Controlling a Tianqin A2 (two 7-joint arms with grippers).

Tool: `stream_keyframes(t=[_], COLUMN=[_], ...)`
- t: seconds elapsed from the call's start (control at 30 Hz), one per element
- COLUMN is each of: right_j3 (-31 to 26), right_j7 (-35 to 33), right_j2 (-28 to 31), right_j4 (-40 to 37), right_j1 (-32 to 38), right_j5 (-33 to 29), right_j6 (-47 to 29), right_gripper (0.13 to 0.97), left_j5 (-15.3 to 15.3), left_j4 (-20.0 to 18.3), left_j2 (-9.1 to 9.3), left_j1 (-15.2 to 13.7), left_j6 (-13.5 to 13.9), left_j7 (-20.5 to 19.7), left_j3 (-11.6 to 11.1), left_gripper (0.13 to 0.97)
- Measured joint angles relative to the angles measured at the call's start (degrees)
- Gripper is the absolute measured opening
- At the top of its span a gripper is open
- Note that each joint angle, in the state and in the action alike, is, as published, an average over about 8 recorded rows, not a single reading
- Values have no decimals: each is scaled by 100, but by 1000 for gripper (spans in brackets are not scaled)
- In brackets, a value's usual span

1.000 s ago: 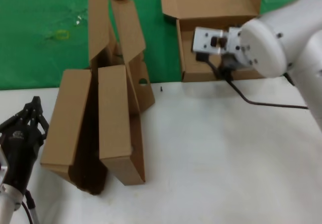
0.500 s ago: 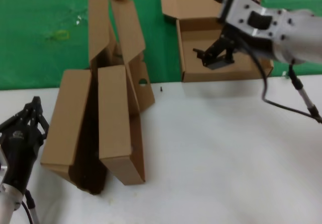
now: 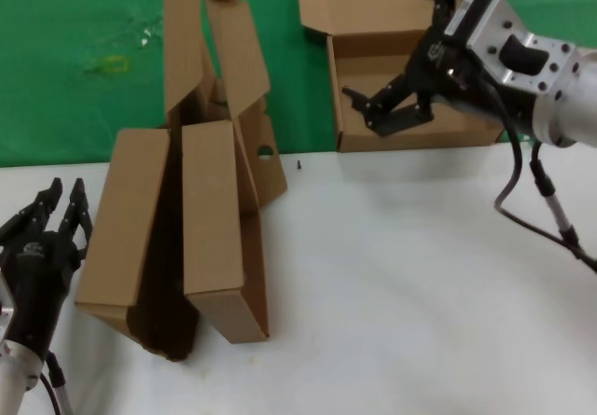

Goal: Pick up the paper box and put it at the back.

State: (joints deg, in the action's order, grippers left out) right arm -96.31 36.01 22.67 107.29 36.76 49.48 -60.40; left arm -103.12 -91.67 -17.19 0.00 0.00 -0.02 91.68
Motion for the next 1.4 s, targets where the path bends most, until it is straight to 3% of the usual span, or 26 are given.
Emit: stream_keyframes(t=[0.27,0.57,0.83,0.97,1.23,1.4], right_j3=[44,103,156,181,234,266], right_j7=[-362,-815,-1218,-1419,-1823,-2074], right_j2=[-56,-125,-186,-216,-278,-316], right_j4=[-158,-354,-531,-617,-791,-900], right_j1=[-363,-828,-1243,-1445,-1858,-2114], right_j5=[534,1209,1816,2112,2713,3087], right_j6=[603,1362,2040,2376,3055,3477], right_gripper=[934,965,966,966,966,966], left_j5=[0,-1,-1,-1,-1,-1], left_j4=[0,0,0,0,0,0], left_j2=[0,0,0,0,0,0], left_j1=[0,0,0,0,0,0], left_j6=[0,0,0,0,0,0], left_j7=[0,0,0,0,0,0], left_j3=[0,0,0,0,0,0], left_gripper=[231,379,597,597,792,853])
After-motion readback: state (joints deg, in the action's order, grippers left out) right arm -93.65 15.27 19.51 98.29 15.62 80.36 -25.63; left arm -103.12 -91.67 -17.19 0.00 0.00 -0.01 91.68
